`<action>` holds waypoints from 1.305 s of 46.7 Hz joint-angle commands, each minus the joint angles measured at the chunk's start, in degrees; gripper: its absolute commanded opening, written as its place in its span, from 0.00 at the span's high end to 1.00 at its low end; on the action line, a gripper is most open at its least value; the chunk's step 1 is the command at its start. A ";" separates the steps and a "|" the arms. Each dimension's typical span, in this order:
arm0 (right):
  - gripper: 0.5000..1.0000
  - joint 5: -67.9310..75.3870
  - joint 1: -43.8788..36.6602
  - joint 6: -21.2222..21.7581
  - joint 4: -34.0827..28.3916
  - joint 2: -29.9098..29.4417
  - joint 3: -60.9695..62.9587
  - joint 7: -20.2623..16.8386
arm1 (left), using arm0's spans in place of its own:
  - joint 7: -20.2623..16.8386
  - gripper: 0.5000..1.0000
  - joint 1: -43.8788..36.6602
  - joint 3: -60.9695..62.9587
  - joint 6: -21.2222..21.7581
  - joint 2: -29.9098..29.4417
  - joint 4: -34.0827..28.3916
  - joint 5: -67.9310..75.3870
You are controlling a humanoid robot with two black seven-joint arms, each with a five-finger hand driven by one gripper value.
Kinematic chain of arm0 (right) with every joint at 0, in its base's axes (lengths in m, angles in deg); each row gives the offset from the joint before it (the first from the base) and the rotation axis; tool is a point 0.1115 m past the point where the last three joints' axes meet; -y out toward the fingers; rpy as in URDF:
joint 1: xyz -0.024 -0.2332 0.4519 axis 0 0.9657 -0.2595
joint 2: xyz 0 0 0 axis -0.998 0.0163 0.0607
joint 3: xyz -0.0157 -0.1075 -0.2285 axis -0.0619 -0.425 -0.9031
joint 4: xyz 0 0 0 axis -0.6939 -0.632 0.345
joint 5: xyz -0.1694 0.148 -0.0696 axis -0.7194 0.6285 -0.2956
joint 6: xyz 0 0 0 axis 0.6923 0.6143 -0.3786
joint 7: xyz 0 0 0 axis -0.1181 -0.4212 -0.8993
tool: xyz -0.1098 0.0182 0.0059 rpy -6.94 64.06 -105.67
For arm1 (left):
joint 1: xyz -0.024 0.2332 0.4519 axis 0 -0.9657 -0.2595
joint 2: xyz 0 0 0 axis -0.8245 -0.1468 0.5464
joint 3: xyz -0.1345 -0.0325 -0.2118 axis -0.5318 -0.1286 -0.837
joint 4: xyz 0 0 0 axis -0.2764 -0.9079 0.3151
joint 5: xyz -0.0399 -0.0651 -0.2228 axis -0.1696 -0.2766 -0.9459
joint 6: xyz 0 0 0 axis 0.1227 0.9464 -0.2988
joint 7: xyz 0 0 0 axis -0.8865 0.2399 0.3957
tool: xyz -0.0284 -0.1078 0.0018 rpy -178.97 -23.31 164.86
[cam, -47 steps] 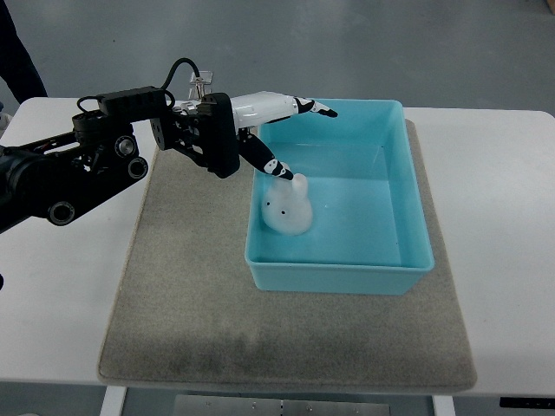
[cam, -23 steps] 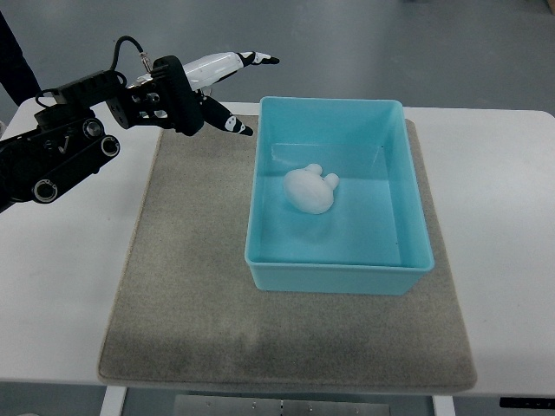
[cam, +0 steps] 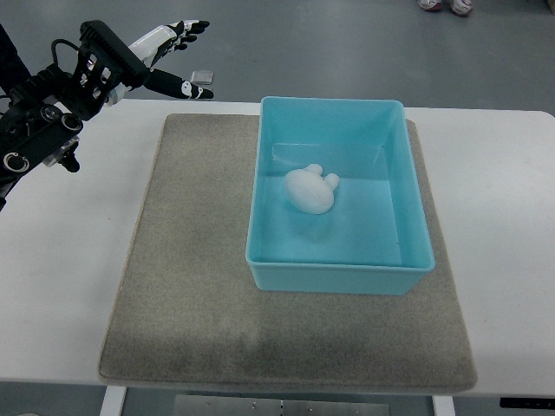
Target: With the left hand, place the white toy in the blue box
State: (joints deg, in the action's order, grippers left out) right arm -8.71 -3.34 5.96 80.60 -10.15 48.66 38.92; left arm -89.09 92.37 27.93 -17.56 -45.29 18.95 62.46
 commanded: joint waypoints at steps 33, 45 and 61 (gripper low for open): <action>0.13 0.03 0.00 0.00 0.00 0.00 0.00 0.00 | 1.23 0.02 -0.79 0.04 3.40 3.62 -6.60 -46.81; 0.13 -0.06 0.00 0.00 0.00 0.00 0.00 0.00 | 1.14 0.02 -0.70 -1.36 2.44 6.78 -12.49 -57.79; 0.13 0.03 0.00 0.00 0.00 0.00 0.00 0.00 | 0.88 0.01 -2.19 -5.67 -12.41 9.77 -18.74 -70.11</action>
State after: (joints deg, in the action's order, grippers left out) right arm -8.72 -3.35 5.96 80.60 -10.15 48.66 38.93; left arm -88.12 90.61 22.77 -27.86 -36.10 1.10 -7.32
